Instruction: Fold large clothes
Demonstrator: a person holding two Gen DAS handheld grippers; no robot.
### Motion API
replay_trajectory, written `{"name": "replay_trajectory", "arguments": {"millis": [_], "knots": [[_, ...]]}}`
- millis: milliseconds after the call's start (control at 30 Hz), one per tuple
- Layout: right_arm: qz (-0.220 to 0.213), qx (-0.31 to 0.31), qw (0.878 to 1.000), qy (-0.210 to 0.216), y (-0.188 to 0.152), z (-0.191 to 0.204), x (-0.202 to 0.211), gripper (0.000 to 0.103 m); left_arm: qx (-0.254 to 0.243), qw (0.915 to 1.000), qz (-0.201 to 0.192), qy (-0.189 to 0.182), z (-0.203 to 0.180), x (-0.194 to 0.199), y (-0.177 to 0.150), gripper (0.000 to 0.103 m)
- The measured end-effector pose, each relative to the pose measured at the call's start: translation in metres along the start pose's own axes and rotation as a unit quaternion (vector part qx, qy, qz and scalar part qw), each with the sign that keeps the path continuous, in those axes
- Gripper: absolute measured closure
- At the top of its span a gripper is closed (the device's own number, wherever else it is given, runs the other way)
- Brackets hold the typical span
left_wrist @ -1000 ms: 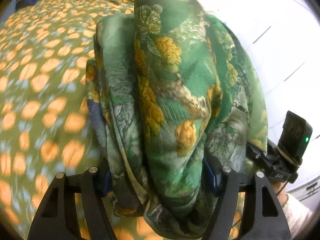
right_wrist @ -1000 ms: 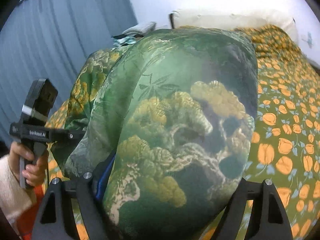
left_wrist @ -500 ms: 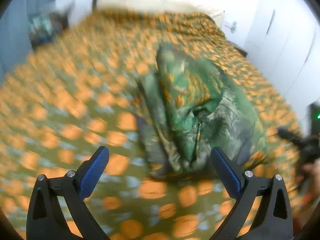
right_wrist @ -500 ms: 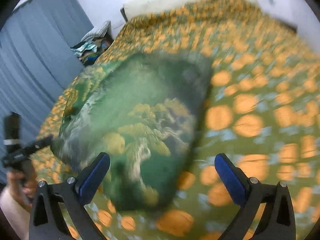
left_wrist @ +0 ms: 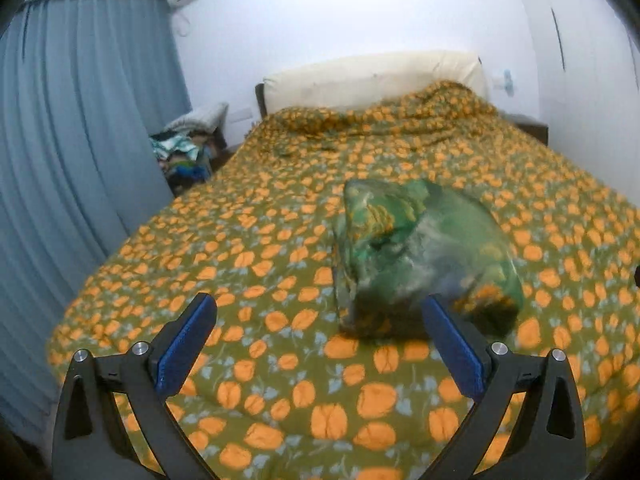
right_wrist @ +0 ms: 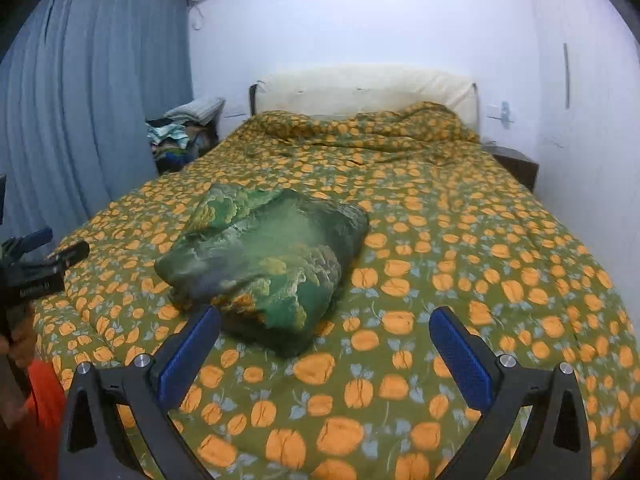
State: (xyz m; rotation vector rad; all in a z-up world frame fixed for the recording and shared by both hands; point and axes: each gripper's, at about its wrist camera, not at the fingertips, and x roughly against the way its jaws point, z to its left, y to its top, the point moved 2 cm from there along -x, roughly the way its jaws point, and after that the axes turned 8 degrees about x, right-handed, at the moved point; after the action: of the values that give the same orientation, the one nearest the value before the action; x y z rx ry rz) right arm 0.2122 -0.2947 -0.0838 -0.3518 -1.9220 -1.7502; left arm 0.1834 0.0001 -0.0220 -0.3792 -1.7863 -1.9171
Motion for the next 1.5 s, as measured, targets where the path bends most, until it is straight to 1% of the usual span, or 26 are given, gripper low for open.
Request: {"name": "replay_trajectory", "arguments": {"millis": [67, 167, 233, 300, 500, 567, 667, 900, 1167, 1500], "knots": [[0.029, -0.004, 1.000, -0.001, -0.008, 0.008, 0.007, 0.000, 0.003, 0.9997, 0.020, -0.014, -0.003, 0.012, -0.003, 0.000], [0.047, -0.008, 0.999, 0.003, -0.015, 0.018, 0.014, 0.000, 0.023, 0.9976, 0.052, -0.039, -0.003, 0.019, -0.011, 0.000], [0.060, -0.002, 0.998, -0.001, -0.018, 0.026, 0.021, 0.000, 0.034, 0.9945, 0.077, -0.063, -0.003, 0.021, -0.014, 0.000], [0.067, 0.000, 0.998, -0.003, -0.022, 0.031, 0.025, 0.000, 0.034, 0.9930, 0.085, -0.075, -0.005, 0.025, -0.018, 0.000], [0.084, 0.007, 0.996, -0.005, -0.030, 0.041, 0.028, 0.000, 0.034, 0.9916, 0.101, -0.073, -0.009, 0.033, -0.023, 0.000], [0.086, 0.009, 0.996, -0.005, -0.030, 0.043, 0.029, 0.000, 0.027, 0.9919, 0.104, -0.068, -0.011, 0.036, -0.024, 0.000], [0.088, 0.009, 0.996, -0.001, -0.030, 0.047, 0.034, 0.000, 0.014, 0.9922, 0.108, -0.060, -0.014, 0.041, -0.027, 0.000], [0.096, 0.015, 0.995, 0.017, -0.029, 0.059, 0.042, 0.000, 0.015, 0.9896, 0.127, -0.067, -0.013, 0.051, -0.030, 0.000], [0.087, 0.024, 0.996, 0.013, -0.024, 0.071, 0.053, 0.000, 0.000, 0.9889, 0.132, -0.069, -0.017, 0.062, -0.031, 0.000], [0.082, 0.033, 0.996, 0.007, -0.015, 0.076, 0.063, 0.000, 0.008, 0.9879, 0.135, -0.075, -0.018, 0.067, -0.030, 0.000]]}}
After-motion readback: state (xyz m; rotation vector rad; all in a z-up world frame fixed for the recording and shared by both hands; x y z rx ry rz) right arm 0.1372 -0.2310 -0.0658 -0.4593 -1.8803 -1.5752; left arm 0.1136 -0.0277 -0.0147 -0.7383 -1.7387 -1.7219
